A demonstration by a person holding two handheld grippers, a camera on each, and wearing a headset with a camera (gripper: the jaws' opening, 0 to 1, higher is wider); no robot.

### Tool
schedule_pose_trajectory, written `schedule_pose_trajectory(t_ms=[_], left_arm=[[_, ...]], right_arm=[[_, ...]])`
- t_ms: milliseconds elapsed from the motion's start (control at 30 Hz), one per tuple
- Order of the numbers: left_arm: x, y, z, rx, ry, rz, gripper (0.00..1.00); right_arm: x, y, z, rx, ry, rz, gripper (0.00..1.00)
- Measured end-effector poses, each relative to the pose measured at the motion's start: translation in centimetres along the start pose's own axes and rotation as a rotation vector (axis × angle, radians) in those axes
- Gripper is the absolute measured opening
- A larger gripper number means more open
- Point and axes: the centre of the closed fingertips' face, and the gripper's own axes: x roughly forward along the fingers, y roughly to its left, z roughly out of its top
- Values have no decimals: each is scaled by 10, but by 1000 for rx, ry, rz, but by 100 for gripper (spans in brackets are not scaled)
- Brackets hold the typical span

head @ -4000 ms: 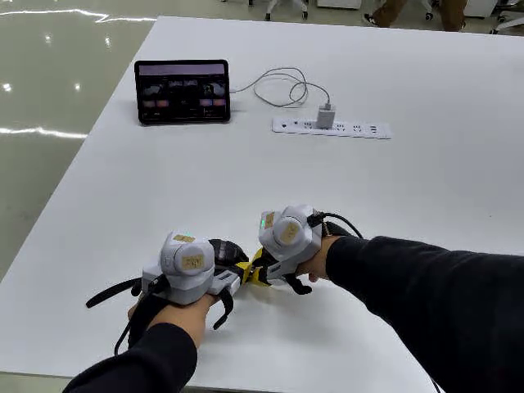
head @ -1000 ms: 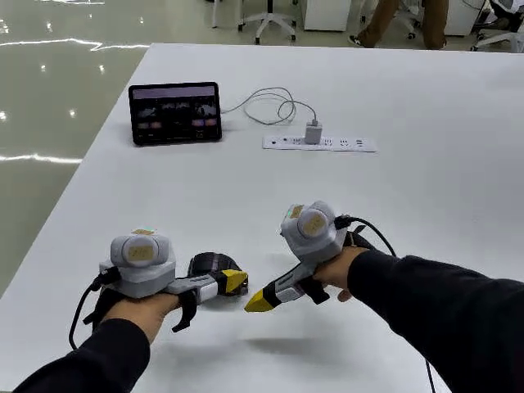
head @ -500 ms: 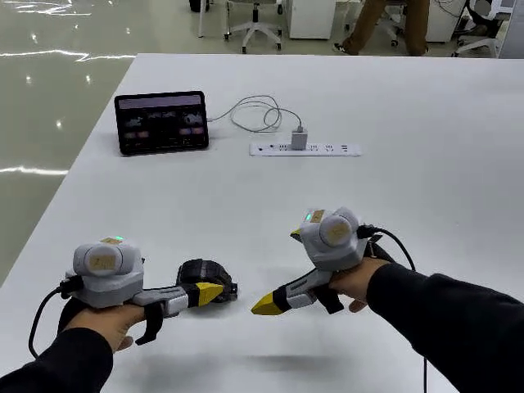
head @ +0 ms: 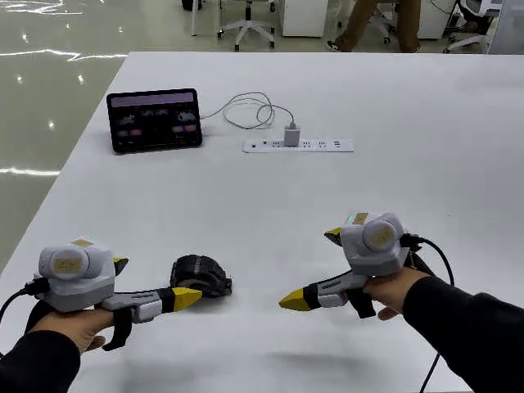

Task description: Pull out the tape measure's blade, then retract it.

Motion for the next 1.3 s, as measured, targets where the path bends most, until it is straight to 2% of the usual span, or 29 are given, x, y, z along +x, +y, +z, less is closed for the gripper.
schedule_pose_trajectory(t_ms=[200,333,467,600,633,867,1033,1167,1200,1300], left_arm=[[-10,0,-3,21,-5,-12,100],[-14,-2,-16,63,37,-26,100],[-22,3,-17,38,25,-25,100],[-28,5,-14,37,13,-21,100],[-30,9,-11,48,4,-6,100],[-36,7,-9,39,-1,-27,100],[-40,7,-15,41,11,-29,100],[-44,10,-23,53,29,-18,100],[-45,16,-25,73,36,12,100],[-47,17,-27,49,34,-4,100]], right_arm=[[-22,-8,-15,49,-26,-48,100],[-34,-10,-22,79,-44,-75,100],[-47,-12,-30,93,-59,-99,100],[-57,-17,-39,88,-47,-125,100],[-61,-18,-42,89,-43,-132,100],[-77,-23,-58,98,-21,-157,100],[-101,-30,-65,119,-45,-189,100],[-114,-28,-79,146,-25,-191,100],[-117,-27,-82,142,-27,-190,100],[-122,-27,-91,126,-17,-200,100]])
